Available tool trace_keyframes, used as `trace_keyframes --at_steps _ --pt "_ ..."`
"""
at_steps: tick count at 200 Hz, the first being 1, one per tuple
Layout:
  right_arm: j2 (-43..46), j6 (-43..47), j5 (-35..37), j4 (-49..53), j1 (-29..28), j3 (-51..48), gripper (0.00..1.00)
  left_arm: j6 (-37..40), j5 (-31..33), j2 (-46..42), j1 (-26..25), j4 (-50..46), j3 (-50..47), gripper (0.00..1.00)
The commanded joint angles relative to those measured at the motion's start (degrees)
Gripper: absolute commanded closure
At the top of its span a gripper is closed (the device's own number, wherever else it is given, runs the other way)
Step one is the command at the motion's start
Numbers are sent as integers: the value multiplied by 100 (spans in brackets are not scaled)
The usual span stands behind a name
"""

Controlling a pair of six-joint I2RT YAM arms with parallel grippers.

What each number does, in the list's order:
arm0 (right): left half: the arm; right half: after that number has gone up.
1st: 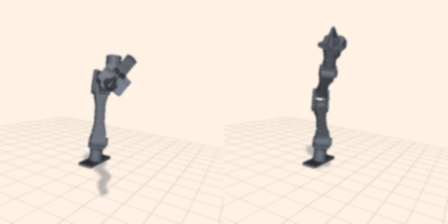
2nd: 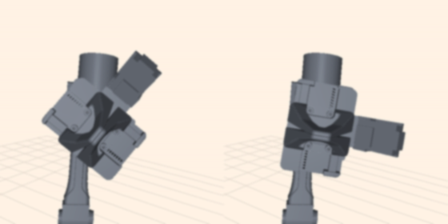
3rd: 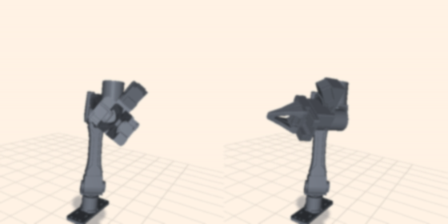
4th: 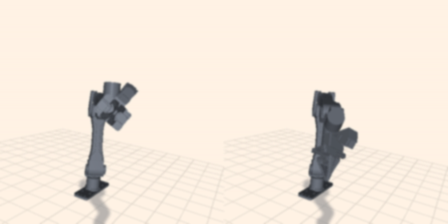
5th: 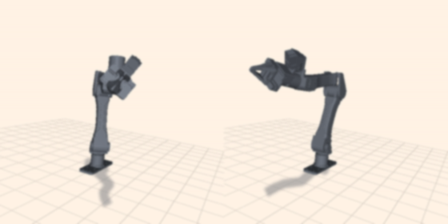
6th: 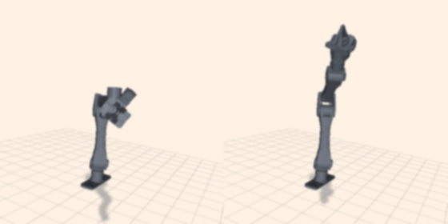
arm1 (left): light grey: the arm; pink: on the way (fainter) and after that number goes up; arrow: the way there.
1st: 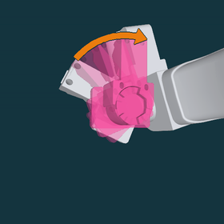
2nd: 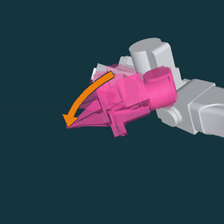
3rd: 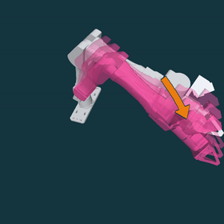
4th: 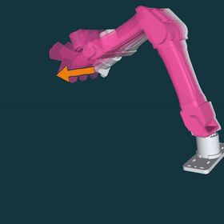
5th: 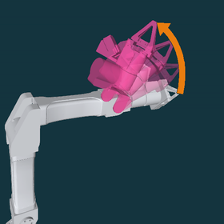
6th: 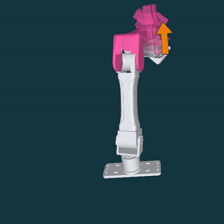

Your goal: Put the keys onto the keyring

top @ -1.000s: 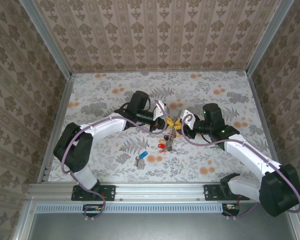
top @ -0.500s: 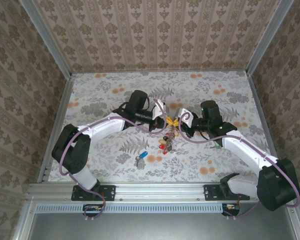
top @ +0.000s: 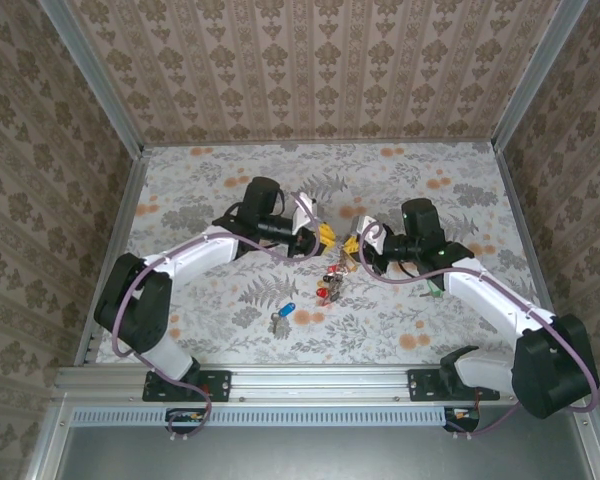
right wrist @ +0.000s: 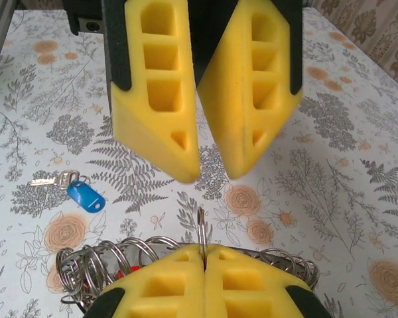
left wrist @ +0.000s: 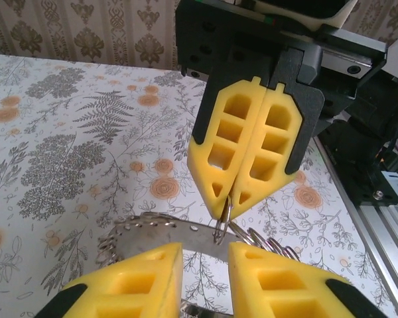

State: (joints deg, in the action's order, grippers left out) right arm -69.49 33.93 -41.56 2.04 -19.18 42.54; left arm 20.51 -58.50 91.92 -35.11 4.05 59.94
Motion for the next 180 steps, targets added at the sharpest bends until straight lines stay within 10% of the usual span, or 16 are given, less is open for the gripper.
trace_keyframes --at_steps 1,180 --pt "11 -291 -465 -669 55 -112 100 -109 -521 -1 13 148 -45 74" --pt "-64 -762 -851 -1186 75 -227 100 347 -361 379 -241 -272 355 76"
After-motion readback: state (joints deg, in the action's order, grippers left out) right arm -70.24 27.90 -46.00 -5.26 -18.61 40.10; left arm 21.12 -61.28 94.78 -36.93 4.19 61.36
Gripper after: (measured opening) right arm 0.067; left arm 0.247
